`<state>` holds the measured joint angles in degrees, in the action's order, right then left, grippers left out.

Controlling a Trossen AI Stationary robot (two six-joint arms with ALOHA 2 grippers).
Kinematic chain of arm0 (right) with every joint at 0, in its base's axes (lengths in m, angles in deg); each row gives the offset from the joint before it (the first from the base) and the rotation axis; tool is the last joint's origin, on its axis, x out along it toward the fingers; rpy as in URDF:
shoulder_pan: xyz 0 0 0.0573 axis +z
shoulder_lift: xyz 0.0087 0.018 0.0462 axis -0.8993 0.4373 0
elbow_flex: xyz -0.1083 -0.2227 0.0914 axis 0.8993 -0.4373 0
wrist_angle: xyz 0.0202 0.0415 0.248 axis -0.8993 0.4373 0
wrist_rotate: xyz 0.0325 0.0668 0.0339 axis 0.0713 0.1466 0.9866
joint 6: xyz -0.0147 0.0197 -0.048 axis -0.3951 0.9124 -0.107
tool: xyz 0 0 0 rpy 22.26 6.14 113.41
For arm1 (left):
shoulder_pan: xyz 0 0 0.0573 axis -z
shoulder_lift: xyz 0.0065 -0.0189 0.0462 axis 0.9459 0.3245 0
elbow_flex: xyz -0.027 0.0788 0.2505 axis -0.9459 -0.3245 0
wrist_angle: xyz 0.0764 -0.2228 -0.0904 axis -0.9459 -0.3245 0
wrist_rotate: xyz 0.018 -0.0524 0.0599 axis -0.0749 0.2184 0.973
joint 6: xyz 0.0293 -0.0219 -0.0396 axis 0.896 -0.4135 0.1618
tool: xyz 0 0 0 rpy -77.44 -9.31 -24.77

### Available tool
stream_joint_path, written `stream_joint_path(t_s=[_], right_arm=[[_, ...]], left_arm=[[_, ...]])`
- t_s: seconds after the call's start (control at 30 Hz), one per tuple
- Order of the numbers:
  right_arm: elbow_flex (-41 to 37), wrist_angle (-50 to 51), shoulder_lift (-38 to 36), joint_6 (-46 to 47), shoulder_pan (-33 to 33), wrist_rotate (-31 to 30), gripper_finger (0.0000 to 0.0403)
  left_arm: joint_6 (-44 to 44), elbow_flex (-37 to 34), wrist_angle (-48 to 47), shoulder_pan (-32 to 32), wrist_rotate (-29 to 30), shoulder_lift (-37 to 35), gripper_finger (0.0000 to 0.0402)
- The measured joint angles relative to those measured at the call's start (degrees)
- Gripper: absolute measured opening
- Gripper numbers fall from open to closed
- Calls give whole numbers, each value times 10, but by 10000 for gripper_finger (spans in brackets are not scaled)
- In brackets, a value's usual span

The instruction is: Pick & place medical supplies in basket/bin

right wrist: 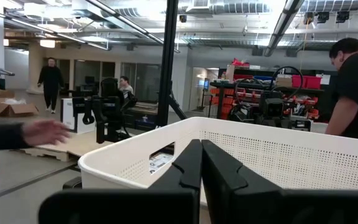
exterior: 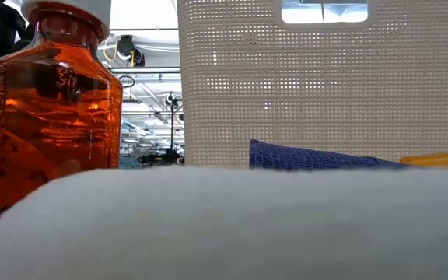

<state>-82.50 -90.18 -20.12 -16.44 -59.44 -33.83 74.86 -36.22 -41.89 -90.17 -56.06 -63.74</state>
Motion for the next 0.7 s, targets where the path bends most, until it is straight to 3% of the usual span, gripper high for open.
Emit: stream_joint_path(t_s=[0.53,0.7], right_arm=[[0,0,0,4,0,0,0],[0,0,0,8,0,0,0]], left_arm=[[-2,0,12,0,0,0,26],[-61,0,14,0,0,0,26]])
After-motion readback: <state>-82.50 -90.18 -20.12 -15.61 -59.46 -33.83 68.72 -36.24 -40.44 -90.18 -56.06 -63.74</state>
